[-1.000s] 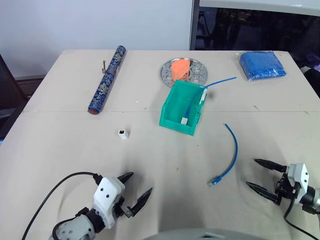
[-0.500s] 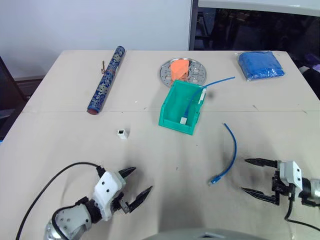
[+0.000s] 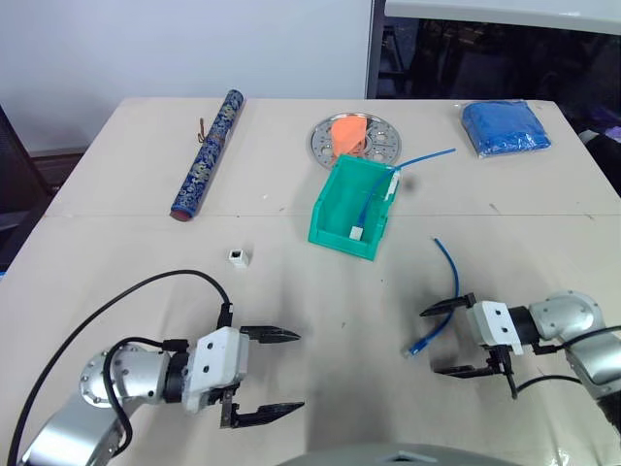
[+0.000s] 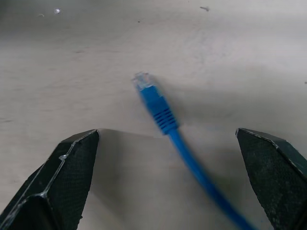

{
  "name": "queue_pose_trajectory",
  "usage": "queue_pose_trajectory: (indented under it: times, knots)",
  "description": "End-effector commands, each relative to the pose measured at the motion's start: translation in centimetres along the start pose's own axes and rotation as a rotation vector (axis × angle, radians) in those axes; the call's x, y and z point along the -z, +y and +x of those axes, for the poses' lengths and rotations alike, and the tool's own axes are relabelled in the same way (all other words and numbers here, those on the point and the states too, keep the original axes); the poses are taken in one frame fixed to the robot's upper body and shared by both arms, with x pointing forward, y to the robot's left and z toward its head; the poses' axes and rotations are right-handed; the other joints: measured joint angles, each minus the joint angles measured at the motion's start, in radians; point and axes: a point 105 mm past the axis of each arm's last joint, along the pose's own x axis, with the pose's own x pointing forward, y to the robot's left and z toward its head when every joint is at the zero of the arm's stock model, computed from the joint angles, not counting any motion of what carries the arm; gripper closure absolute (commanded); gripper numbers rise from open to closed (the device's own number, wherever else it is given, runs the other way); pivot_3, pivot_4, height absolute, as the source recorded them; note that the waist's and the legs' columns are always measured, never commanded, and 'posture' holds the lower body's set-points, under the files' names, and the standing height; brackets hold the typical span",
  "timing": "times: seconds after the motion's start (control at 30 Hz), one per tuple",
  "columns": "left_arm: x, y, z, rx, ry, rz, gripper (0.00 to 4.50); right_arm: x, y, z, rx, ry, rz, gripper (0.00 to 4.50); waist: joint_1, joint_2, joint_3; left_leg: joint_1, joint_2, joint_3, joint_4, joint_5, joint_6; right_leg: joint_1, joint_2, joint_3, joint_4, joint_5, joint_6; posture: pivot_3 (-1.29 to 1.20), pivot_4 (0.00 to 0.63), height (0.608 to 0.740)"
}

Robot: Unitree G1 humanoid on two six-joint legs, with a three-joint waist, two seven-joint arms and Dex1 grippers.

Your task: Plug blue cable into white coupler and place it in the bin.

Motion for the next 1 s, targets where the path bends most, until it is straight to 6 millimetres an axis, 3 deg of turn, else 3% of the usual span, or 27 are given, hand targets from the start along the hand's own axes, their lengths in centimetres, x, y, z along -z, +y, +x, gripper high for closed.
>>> queue_pose_trajectory:
  times: [0.03, 0.1, 0.2, 0.3, 0.33, 0.6, 0.77, 0.87, 1.0]
  knots:
    - [-1.2, 0.1, -0.3, 0.039, -0.045, 0.053, 0.00, 0.0, -0.6, -0.3, -0.002, 0.019, 0.025, 0.51, 0.001, 0.000, 0.000, 0.000, 0.000, 0.000, 0.000, 0.000, 0.000, 0.000, 0.000, 0.000, 0.000, 0.000, 0.000, 0.00, 0.150, 0.740]
    - [-1.3, 0.3, -0.3, 0.041, -0.050, 0.065, 0.00, 0.0, -0.7, -0.3, -0.009, 0.027, 0.027, 1.24, 0.000, 0.000, 0.000, 0.000, 0.000, 0.000, 0.001, 0.000, 0.000, 0.000, 0.000, 0.000, 0.001, 0.000, 0.000, 0.00, 0.150, 0.740]
    - [-1.4, 0.7, -0.4, 0.033, -0.054, 0.076, 0.00, 0.0, -0.8, -0.1, -0.005, 0.024, 0.024, 2.73, 0.000, 0.000, 0.000, 0.000, 0.000, 0.000, 0.001, 0.000, 0.000, 0.000, 0.000, 0.000, 0.001, 0.000, 0.000, 0.00, 0.150, 0.740]
    - [-1.3, 1.5, -0.9, -0.001, -0.041, 0.090, 0.00, -1.3, -1.4, 0.2, 0.040, -0.051, 0.068, 4.19, 0.000, 0.000, 0.000, 0.000, 0.000, 0.000, 0.001, 0.000, 0.000, 0.000, 0.000, 0.000, 0.001, 0.000, 0.000, 0.00, 0.150, 0.740]
    - [-1.4, 1.9, -1.1, -0.019, -0.041, 0.094, 0.00, -1.7, -1.6, 0.3, 0.054, -0.074, 0.085, 4.43, 0.000, 0.000, 0.000, 0.000, 0.000, -0.001, 0.001, 0.000, 0.000, 0.000, 0.000, 0.000, 0.001, 0.000, 0.000, 0.00, 0.150, 0.740]
    - [-1.2, 4.7, -2.1, -0.099, -0.002, 0.104, 0.00, -3.5, -4.2, 1.6, 0.196, -0.162, 0.253, 4.43, -0.001, 0.000, 0.000, 0.000, 0.000, -0.001, 0.001, 0.000, 0.000, -0.001, 0.000, 0.000, 0.002, 0.000, 0.000, 0.00, 0.150, 0.740]
    - [-0.5, 6.2, -1.1, -0.095, 0.017, 0.123, 0.00, -4.0, -4.5, 3.5, 0.225, -0.147, 0.315, 4.43, 0.001, 0.000, 0.000, -0.001, -0.001, -0.003, 0.000, 0.000, -0.001, -0.002, 0.000, -0.002, 0.002, 0.000, 0.000, 0.00, 0.150, 0.740]
    - [-0.8, 6.7, -0.5, -0.077, 0.001, 0.137, 0.00, -4.6, -4.3, 3.3, 0.235, -0.181, 0.299, 3.60, 0.000, 0.000, 0.000, -0.002, -0.001, -0.002, 0.000, 0.001, -0.001, -0.003, 0.000, -0.002, 0.002, 0.000, 0.000, 0.00, 0.150, 0.740]
    - [-1.5, 6.6, -0.4, -0.047, -0.039, 0.129, 0.00, -4.5, -2.8, 1.4, 0.212, -0.170, 0.257, 1.68, 0.001, 0.000, 0.000, -0.003, -0.002, -0.005, 0.000, 0.001, -0.001, -0.004, -0.001, -0.002, 0.002, 0.000, 0.000, 0.00, 0.150, 0.740]
